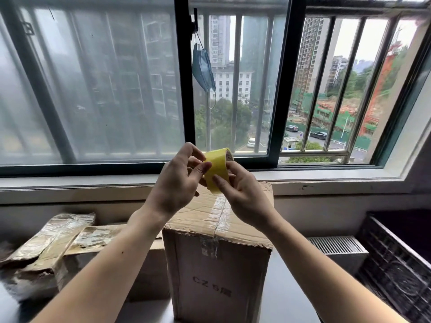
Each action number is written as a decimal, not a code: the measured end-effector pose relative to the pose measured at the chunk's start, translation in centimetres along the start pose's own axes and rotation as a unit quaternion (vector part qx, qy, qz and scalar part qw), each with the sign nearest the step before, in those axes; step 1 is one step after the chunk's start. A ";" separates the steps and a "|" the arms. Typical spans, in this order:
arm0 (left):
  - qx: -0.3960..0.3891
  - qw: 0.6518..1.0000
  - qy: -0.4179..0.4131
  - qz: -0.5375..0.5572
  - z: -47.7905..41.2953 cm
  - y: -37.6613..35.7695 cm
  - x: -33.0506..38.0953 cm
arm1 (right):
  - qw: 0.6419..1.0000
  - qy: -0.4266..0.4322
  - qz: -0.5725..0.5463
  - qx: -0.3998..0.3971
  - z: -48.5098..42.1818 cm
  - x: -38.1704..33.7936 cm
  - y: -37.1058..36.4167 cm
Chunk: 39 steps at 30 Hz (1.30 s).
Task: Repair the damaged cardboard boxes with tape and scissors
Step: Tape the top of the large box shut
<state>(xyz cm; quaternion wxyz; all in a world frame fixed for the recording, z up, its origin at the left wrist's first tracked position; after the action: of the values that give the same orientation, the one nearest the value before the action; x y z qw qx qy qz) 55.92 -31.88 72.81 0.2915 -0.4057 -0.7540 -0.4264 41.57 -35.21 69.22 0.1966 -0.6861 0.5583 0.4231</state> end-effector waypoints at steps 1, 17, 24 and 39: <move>-0.017 1.000 0.010 0.004 -0.1 0.1 0.0 | 1.000 -0.004 -0.002 -0.010 0.1 0.0 0.0; 0.045 0.990 -0.026 -0.135 -0.1 0.3 -0.3 | 0.957 0.045 0.248 -0.144 0.6 -0.8 -0.3; 0.010 0.993 -0.061 -0.099 0.3 -0.1 0.5 | 0.976 -0.027 0.190 -0.106 -0.1 0.9 1.3; 0.099 0.991 -0.049 -0.076 -1.1 1.5 -0.2 | 0.992 -0.049 -0.005 -0.114 0.7 0.0 -0.2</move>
<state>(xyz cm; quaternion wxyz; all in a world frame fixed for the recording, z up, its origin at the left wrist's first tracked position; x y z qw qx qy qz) 57.48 -32.49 73.77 0.2596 -0.3367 -0.8348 -0.3498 41.54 -34.62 68.82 0.1464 -0.6850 0.4930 0.5160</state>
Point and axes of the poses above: each hand's wrist, its own z-axis away from the middle knuckle, its own y-axis out of the back of the hand, x = y × z, the point moved 5 cm from there along -z, towards the middle knuckle, and after that the axes turned 4 degrees about y, right-handed, at the moved point
